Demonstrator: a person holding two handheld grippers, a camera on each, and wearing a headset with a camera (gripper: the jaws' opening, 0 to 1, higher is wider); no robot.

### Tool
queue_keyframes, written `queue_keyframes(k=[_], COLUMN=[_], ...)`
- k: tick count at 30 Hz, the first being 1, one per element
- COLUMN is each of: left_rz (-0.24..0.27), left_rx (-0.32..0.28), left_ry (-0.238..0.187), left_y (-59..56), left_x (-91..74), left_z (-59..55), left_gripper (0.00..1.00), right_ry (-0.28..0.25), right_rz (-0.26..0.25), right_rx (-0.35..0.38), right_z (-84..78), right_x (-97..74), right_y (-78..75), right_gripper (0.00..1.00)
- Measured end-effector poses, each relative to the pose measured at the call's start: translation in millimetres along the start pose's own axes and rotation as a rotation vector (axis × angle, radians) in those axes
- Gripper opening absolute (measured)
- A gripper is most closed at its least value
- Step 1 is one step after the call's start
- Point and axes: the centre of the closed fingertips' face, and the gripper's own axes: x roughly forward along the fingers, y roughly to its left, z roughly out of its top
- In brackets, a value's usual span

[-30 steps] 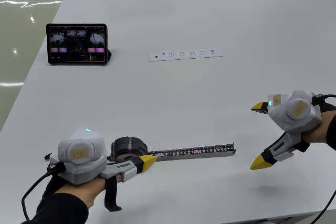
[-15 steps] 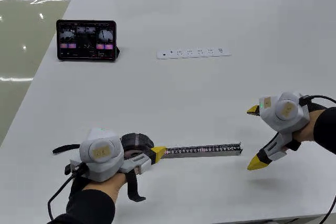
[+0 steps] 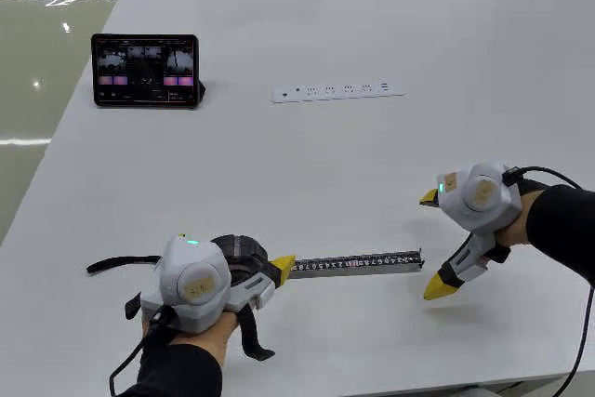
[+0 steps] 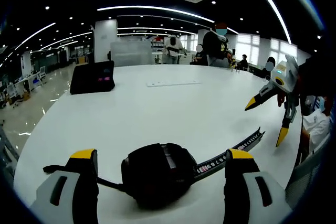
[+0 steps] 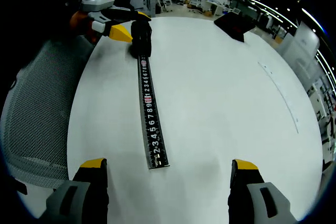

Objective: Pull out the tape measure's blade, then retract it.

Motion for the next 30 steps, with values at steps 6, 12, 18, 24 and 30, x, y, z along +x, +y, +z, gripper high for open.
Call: queue_keyframes(k=[6,12,18,24,30], left_rz=[0.001,0.004,0.014,0.017,0.022], left_rx=[-0.001,-0.005,-0.031,-0.028,-0.026], left_ry=[0.013,0.015,0.01,0.007,0.009], left_y=[1.0,2.5,6.0,7.9,9.7], left_x=[2.1,3.0,4.1,3.2,3.3], left_z=[-3.4,-3.8,-1.7,-0.6,-2.0], left_gripper=[0.99,0.99,0.99,0.99,0.99], right_ry=[0.007,0.01,0.017,0.028,0.041], right_rz=[0.017,0.041,0.06,0.067,0.079], right_rx=[-0.035,-0.064,-0.068,-0.08,-0.097], right_z=[-2.1,-1.7,-3.6,-3.8,-6.3], right_x=[5.5,5.7,6.6,8.7,9.6], right_y=[1.1,3.9,6.7,7.9,10.2], right_gripper=[0.86,0.61,0.46,0.4,0.29])
